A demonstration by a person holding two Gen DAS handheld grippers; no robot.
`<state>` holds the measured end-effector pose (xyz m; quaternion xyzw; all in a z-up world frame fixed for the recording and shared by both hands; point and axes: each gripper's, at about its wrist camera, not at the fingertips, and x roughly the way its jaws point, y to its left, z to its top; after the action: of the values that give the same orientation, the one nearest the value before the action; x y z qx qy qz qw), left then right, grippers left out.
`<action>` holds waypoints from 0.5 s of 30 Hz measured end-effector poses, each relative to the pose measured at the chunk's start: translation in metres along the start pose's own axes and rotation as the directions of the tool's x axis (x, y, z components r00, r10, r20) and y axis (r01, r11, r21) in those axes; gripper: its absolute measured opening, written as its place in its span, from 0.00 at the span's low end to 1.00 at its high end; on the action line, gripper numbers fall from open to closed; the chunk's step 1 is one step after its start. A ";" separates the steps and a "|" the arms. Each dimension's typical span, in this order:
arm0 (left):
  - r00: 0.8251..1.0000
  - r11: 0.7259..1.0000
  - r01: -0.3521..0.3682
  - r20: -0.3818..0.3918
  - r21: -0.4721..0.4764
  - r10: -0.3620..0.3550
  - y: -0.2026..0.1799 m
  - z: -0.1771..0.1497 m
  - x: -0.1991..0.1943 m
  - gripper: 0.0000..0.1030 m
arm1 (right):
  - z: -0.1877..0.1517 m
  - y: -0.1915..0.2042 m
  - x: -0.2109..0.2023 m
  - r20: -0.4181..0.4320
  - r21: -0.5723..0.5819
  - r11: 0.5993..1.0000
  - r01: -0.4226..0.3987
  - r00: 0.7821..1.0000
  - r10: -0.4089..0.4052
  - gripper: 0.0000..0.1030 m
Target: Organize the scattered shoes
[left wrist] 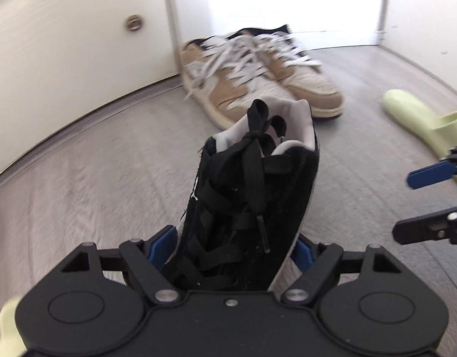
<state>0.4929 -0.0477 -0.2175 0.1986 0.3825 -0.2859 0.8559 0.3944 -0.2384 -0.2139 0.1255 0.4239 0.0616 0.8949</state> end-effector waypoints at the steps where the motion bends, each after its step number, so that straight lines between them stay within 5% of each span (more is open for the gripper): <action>1: 1.000 1.000 -0.028 -0.007 -0.009 0.028 -0.003 -0.002 -0.001 0.78 | -0.001 0.000 -0.001 0.004 0.005 1.000 0.000 1.000 -0.001 0.84; 4: 0.989 0.989 -0.143 -0.045 -0.023 0.142 -0.020 -0.007 -0.006 0.80 | -0.002 0.000 -0.002 0.008 0.015 1.000 0.002 1.000 -0.002 0.85; 7: 0.983 0.984 -0.174 -0.062 -0.045 0.171 -0.027 -0.012 -0.012 0.82 | -0.002 0.001 -0.003 0.015 0.025 1.000 0.006 1.000 -0.006 0.85; 11: 0.990 0.991 -0.135 -0.036 -0.018 0.134 -0.028 -0.018 -0.034 0.82 | -0.001 0.004 -0.009 0.054 0.051 0.998 0.027 0.998 -0.030 0.85; 15: 0.998 0.995 -0.048 0.030 -0.090 0.051 -0.012 -0.029 -0.077 0.83 | -0.001 0.014 -0.008 0.075 0.096 0.995 0.025 0.997 -0.033 0.88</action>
<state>0.4274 -0.0151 -0.1780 0.1651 0.3758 -0.2506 0.8768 0.3886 -0.2266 -0.2050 0.1642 0.3936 0.0235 0.9042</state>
